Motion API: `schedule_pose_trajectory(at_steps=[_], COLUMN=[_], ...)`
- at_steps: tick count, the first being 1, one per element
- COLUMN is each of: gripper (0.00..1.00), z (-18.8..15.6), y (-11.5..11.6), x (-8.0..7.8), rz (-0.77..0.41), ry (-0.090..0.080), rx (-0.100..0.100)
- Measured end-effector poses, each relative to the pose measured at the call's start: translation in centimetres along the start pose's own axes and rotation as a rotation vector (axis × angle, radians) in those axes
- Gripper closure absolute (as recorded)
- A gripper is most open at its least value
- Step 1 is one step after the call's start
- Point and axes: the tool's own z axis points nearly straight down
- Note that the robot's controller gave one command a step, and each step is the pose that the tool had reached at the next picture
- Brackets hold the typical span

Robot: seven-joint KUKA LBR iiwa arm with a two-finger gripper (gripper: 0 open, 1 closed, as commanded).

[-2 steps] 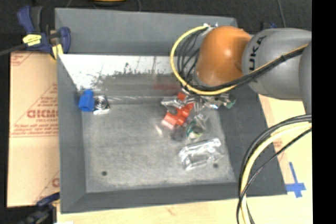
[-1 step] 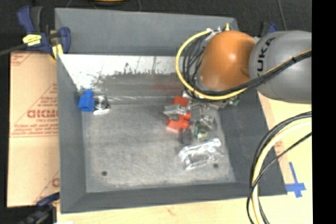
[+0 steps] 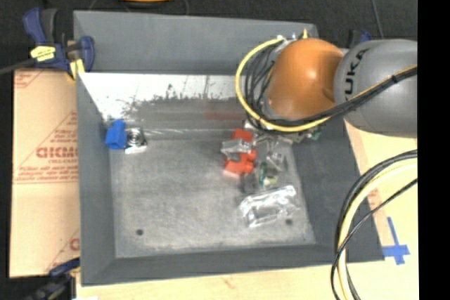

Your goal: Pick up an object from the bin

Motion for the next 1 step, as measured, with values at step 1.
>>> schedule_pose_trajectory(at_steps=[1], gripper=[1.00], z=[-14.13], y=[0.59], x=[0.66], rz=[-0.349], ry=[0.007], rx=[-0.007])
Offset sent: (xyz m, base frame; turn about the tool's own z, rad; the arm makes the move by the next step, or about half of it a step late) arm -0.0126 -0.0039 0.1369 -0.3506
